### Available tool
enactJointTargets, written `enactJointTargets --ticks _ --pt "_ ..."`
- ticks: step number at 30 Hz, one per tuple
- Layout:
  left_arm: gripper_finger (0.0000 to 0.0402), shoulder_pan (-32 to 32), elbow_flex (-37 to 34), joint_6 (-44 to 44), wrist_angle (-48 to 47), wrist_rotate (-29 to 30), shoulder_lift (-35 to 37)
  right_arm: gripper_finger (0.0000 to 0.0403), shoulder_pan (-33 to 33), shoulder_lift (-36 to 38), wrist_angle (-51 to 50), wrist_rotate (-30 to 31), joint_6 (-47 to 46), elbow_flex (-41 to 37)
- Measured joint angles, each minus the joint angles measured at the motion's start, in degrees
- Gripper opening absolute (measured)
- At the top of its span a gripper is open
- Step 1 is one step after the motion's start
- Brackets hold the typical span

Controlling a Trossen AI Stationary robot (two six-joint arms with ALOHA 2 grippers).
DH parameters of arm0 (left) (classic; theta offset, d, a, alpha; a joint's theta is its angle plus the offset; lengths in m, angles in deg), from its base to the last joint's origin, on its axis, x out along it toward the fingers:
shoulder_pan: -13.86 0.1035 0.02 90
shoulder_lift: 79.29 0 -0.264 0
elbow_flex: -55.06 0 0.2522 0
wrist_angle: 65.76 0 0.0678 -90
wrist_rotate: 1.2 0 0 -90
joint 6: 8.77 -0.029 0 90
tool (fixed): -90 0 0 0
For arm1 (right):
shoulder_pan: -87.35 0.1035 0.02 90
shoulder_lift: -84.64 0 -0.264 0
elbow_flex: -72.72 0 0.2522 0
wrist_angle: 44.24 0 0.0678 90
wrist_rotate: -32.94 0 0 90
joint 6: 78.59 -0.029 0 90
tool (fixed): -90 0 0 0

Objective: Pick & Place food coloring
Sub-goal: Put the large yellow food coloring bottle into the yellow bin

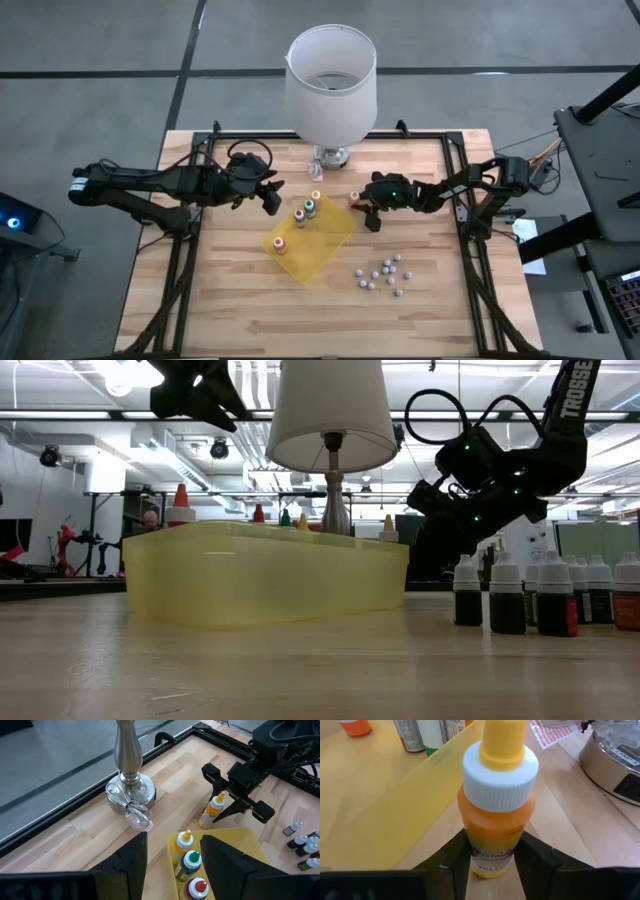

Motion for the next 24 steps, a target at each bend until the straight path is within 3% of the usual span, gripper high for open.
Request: enactJointTargets --ticks 12,24 --pt "0.0156 0.0 0.0 0.1 1.2 -0.3 0.0 0.0117 0.0 3.1 -1.9 -1.3 -1.9 0.8" --pt "0.0156 0.0 1.8 -0.4 1.8 -0.5 0.0 0.0115 0.0 17.6 -24.1 -1.0 1.9 7.4"
